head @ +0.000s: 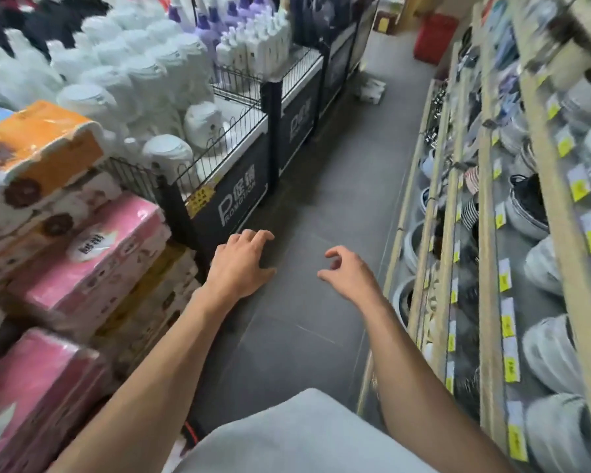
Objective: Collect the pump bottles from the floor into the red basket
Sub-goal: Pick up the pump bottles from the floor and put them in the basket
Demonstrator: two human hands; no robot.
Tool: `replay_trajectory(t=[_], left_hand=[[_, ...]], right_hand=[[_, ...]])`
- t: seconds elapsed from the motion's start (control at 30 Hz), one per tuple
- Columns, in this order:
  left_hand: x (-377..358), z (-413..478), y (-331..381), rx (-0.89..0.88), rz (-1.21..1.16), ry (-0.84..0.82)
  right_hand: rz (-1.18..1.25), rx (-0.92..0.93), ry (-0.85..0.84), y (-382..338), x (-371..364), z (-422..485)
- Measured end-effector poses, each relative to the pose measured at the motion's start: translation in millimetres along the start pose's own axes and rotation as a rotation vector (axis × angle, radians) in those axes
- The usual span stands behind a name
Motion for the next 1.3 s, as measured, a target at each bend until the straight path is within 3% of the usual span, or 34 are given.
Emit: replay_trajectory(t=[0.33,0.73,1.03,1.3], left_hand=[[6.6,151.3,41.9,-0.152,0.032,-0.045],[34.4,336.0,-32.9,-0.195,-0.041,-0.049],[42.5,500.8,-42.2,-0.278,0.011,-0.054],[41.8,649.6,-37.3,-0.247,0.023,-0.080]], right_hand=[[-0.055,-0.059,0.110,-10.6,81.4,91.2],[-0.048,-0.143,0.155,-76.5,124.6,241.4],[-0.022,-0.150,0.172,-116.4,162.4,379.8],[0.033,-0.170,0.157,-137.1,223.0,522.0]])
Point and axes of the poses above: each hand's wrist, its own z-axis towards the middle knuckle, its own x-axis out of the back of the hand, y = z × x, the point moved 9 cm from there along z, towards the middle knuckle, and after that the axes turned 14 degrees about -x, right-handed, at the moved point
